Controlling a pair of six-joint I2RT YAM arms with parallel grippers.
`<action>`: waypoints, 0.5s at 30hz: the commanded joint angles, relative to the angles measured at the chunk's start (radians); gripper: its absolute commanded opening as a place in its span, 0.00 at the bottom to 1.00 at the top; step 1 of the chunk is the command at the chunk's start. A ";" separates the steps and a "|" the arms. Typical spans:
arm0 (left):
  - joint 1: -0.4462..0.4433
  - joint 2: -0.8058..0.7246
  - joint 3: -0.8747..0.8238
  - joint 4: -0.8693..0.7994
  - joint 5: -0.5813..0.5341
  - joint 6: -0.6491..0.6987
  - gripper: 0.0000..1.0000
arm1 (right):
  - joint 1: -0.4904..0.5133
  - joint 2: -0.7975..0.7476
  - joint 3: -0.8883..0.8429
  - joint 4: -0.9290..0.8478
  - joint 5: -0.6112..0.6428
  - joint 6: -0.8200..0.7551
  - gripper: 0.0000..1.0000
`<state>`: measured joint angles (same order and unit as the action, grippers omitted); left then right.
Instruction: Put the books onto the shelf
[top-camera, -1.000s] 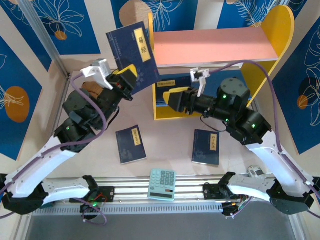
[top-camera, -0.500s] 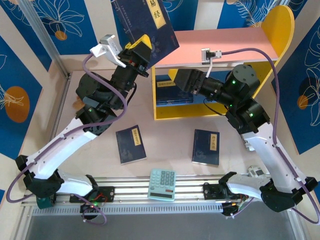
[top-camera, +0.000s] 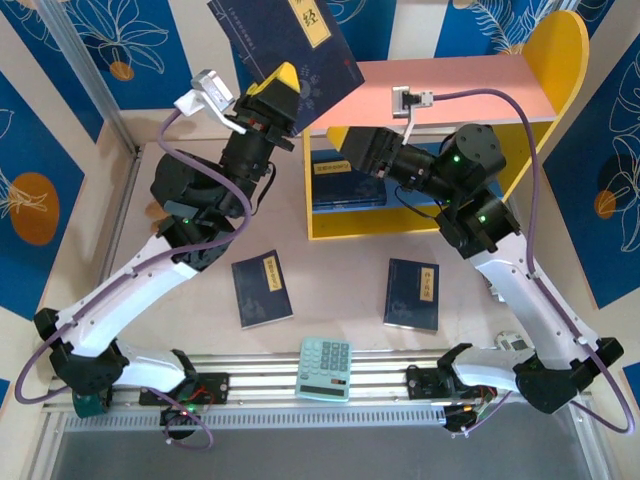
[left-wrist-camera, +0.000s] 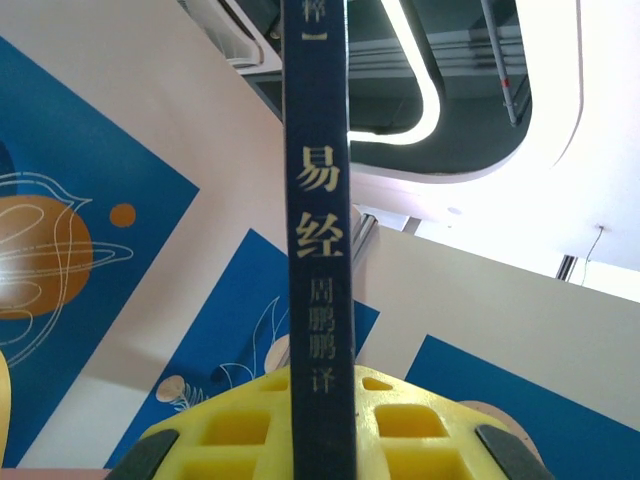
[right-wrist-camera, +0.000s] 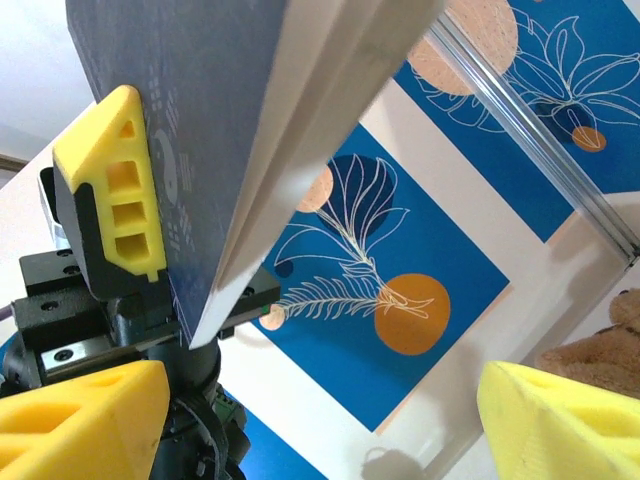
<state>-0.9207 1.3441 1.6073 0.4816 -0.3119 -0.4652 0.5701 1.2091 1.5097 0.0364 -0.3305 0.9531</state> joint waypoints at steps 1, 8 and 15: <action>-0.009 0.014 -0.009 0.087 0.011 -0.041 0.00 | 0.001 0.001 0.017 0.062 -0.021 0.014 0.81; -0.012 0.047 -0.013 0.097 0.022 -0.077 0.00 | -0.024 0.013 0.035 0.079 -0.033 0.023 0.81; -0.015 0.077 -0.027 0.144 0.032 -0.123 0.00 | -0.064 0.047 0.018 0.157 -0.054 0.089 0.62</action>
<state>-0.9234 1.4189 1.5753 0.5217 -0.3054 -0.5537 0.5220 1.2469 1.5146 0.1246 -0.3672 1.0012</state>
